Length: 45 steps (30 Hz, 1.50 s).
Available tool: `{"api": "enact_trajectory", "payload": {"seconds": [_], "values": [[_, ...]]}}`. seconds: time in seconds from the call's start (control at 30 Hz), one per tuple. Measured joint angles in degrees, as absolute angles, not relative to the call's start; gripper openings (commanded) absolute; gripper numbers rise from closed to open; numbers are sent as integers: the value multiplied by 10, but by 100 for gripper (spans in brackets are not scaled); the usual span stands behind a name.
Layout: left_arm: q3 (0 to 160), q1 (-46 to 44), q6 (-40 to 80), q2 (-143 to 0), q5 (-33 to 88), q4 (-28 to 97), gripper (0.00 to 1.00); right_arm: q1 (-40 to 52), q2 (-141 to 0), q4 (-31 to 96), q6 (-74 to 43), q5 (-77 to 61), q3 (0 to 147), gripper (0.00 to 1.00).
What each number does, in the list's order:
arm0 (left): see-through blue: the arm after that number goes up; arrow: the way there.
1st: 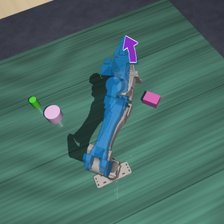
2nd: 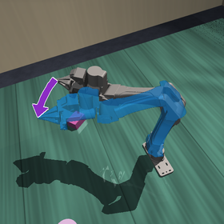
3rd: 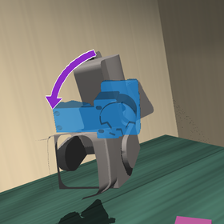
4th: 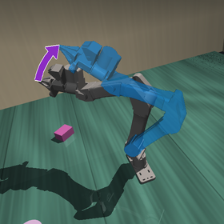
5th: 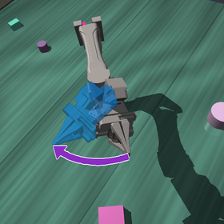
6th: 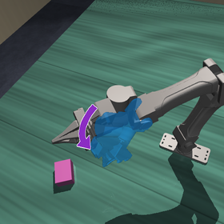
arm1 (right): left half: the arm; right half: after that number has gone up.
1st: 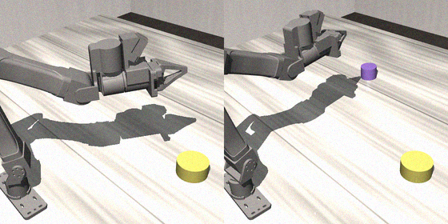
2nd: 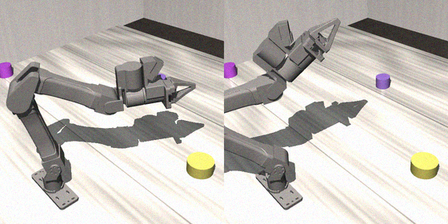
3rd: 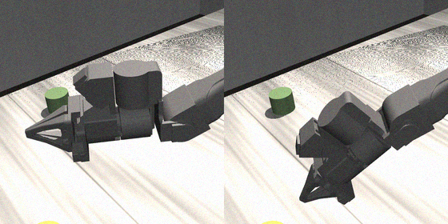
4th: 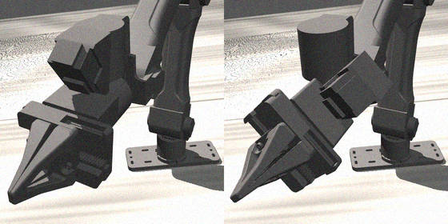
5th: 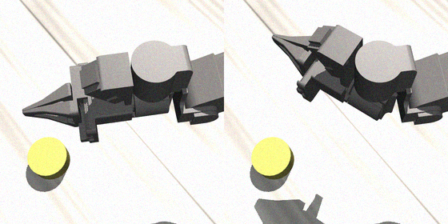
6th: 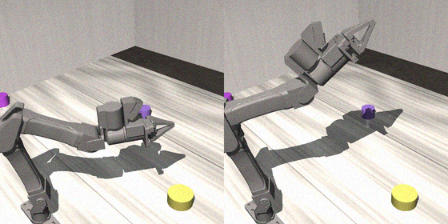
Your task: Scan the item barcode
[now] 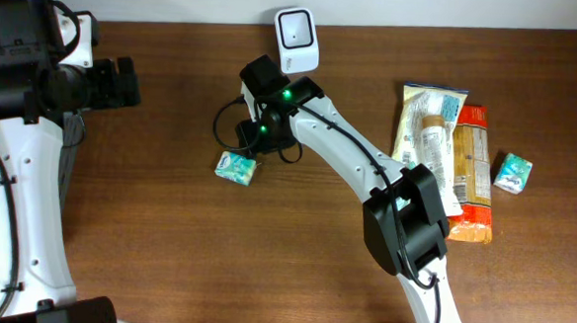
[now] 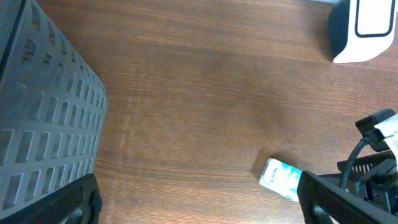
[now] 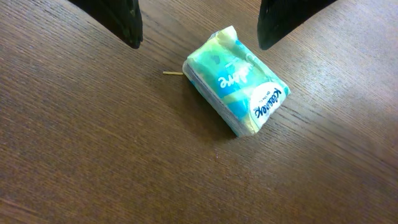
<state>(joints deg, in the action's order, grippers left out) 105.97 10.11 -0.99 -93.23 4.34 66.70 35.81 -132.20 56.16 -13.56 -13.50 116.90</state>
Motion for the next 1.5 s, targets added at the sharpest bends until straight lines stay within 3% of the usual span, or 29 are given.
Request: {"api": "enact_trajectory", "payload": {"seconds": [0.37,1.07,1.3,1.5], "values": [[1060,101,-10,-932,43,667,99,358,-1324,541,-124,-135,1169,63],[1060,101,-10,-932,43,667,99,358,-1371,502,-85,-214,1143,61],[1060,101,-10,-932,43,667,99,356,-1390,508,-83,-224,1142,35],[1060,101,-10,-932,43,667,99,355,-1391,552,-84,-250,1142,34]]}}
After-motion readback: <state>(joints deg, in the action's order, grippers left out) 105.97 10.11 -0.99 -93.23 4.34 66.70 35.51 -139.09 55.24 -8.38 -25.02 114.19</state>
